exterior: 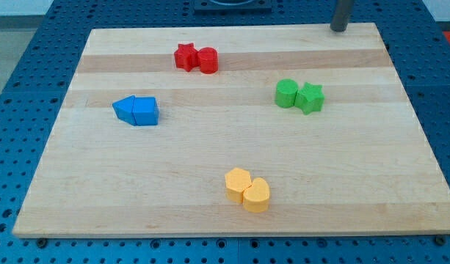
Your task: Slightly touch the green circle
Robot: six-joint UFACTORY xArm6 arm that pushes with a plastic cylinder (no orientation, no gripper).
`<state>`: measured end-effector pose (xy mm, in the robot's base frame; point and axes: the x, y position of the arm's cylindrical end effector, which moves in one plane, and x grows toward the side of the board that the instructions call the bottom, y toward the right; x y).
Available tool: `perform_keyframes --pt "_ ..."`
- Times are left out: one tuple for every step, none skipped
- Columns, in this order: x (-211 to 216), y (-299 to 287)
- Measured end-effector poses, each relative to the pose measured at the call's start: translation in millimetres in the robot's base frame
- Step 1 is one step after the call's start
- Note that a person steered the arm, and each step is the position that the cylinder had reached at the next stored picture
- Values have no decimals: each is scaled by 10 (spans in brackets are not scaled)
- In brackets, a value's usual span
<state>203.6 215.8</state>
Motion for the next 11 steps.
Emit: perform_keyframes --pt "3 0" --pt "42 -7" --pt "376 -172" --pt "509 -419" --pt "644 -704" --pt "909 -1093" --pt "1139 -1480" --pt "1309 -1837" --pt "1456 -2149" --pt "1621 -2458" --pt "1885 -2429"
